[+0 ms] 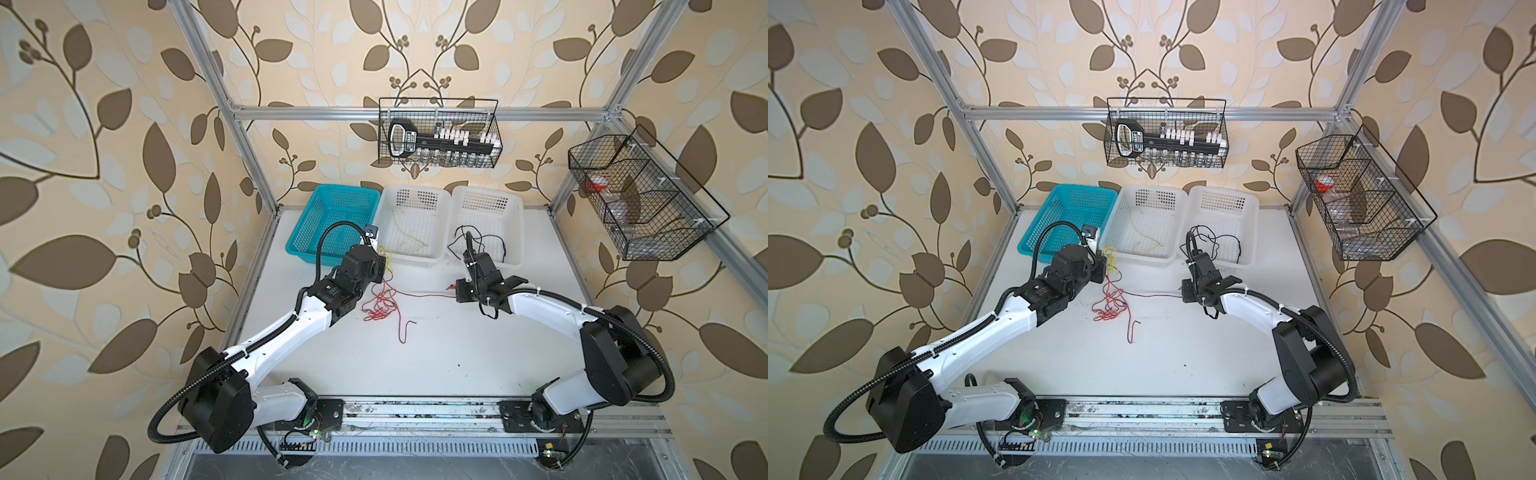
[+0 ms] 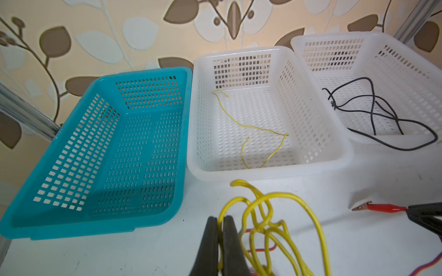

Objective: Untangle the cables

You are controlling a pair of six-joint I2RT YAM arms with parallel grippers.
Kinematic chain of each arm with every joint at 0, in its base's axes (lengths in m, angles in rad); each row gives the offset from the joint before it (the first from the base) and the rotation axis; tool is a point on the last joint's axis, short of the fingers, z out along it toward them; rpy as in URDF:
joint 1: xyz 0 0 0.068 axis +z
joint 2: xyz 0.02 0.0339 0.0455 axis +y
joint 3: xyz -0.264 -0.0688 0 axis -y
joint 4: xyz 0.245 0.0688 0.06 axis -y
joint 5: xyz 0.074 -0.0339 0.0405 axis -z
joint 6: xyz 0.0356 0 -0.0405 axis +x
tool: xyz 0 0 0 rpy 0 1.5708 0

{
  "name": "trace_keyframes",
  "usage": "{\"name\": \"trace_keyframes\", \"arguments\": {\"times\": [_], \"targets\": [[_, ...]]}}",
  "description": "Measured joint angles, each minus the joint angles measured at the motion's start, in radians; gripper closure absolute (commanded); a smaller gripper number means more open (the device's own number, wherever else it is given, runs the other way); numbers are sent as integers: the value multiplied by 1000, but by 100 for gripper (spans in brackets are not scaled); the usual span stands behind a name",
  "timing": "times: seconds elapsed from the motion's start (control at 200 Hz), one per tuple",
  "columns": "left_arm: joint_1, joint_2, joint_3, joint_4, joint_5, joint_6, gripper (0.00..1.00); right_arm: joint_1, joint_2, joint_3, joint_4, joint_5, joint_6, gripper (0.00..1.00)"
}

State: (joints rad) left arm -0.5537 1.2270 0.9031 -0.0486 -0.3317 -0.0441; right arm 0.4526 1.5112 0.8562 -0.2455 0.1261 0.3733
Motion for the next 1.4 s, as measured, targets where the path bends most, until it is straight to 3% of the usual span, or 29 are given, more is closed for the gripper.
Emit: {"name": "trace_keyframes", "arguments": {"times": [0.28, 0.42, 0.61, 0.885, 1.14, 1.404], "targets": [[71, -18, 48, -63, 17, -98, 100, -64, -40, -58, -19, 70, -3, 100], [71, -18, 66, -71, 52, -125, 100, -73, -101, -77, -20, 47, -16, 87], [71, -24, 16, 6, 173, -121, 100, 11, -190, -50, 11, -15, -72, 71], [69, -26, -31, 64, 318, -107, 100, 78, -272, -28, 175, -221, -149, 40], [69, -25, -31, 101, 484, -106, 100, 158, -219, -26, 328, -362, -214, 37], [69, -5, 5, 99, 545, -165, 100, 215, -122, -26, 473, -385, -237, 36]]}}
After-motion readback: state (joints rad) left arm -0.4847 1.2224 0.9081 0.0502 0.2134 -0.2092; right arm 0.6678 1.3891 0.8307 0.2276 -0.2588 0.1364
